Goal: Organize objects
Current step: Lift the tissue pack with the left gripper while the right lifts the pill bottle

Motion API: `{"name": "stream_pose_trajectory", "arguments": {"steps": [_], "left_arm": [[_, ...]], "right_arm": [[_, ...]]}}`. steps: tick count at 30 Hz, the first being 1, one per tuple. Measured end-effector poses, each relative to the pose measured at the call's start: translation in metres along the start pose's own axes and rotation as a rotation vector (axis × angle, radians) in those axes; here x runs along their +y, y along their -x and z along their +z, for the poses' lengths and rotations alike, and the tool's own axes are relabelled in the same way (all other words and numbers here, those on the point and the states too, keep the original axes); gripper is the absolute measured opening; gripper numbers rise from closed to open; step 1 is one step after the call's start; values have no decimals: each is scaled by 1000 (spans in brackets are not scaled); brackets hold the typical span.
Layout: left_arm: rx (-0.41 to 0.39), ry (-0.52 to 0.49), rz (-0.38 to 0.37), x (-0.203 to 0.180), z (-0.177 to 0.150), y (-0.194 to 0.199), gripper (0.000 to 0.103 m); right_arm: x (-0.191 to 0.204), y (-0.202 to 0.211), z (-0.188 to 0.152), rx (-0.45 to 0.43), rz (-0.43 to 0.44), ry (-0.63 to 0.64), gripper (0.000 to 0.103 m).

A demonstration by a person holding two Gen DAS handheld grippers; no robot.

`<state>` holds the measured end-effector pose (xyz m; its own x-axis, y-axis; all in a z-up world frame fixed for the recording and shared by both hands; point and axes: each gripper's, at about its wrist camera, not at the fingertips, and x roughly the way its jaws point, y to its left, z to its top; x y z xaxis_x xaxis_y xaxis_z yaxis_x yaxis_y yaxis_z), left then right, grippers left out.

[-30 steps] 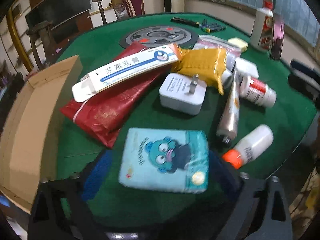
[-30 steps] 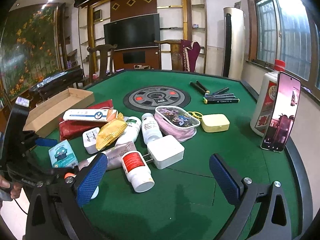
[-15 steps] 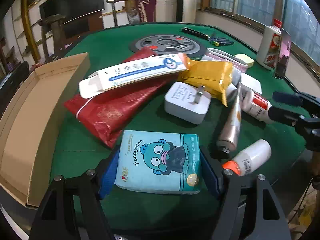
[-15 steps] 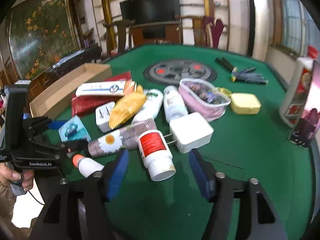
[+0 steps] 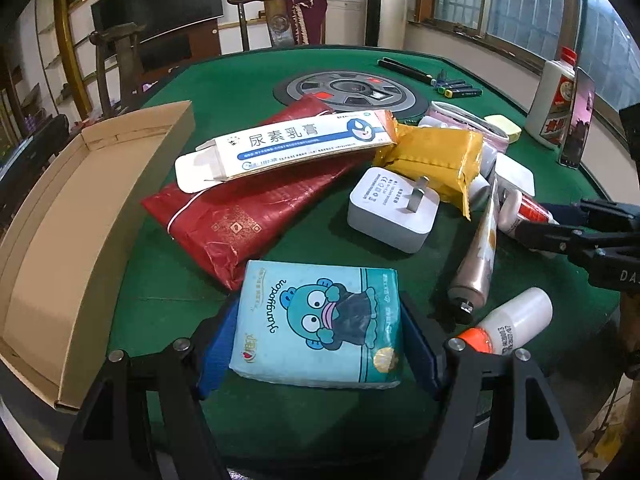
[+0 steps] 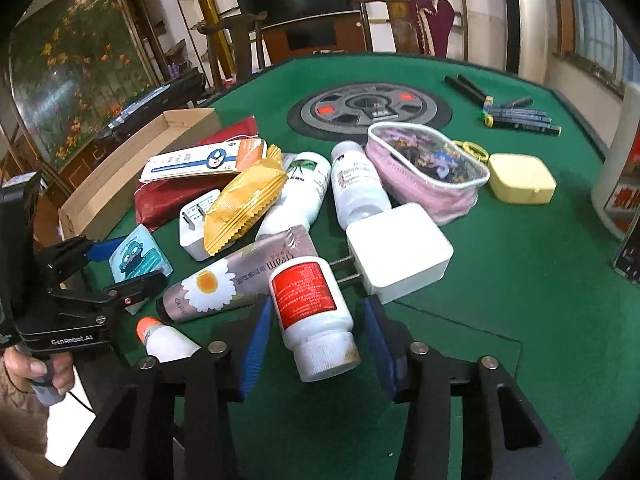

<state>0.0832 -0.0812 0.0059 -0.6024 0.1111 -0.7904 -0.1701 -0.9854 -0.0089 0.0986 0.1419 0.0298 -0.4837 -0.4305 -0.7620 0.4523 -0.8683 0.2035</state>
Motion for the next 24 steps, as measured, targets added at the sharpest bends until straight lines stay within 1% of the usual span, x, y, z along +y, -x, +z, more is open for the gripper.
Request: {"name": "stream_pose_trajectory", "arguments": {"steps": [4,7,8,10,14,17,21,24], "left_arm": [[-7,11,8,-1,0,0,73],[-10,16,5,-3,0,0,73],[-10,15,3,-4,0,-1,73],[-13,12,0,-5,0,0,72],[-19,19,-22,-7,0,1,72],[-32,17,-22,-9,0,5,72],[-54,15,-28,-13,2,11,72],[-55,14,-36,-14,3,11,72]], "right_arm": [[3,-2,0,11,-4,5,45],[8,-5,0,15,-37,28,43],[11,-5,0,18,-59,42,41],[12,-6,0,20,-78,55,39],[10,-6,1,17,-83,51,38],[6,-1,-1,-3,-73,34,38],[5,11,-4,-60,-77,21,37],[5,16,-4,-72,-79,8,37]]}}
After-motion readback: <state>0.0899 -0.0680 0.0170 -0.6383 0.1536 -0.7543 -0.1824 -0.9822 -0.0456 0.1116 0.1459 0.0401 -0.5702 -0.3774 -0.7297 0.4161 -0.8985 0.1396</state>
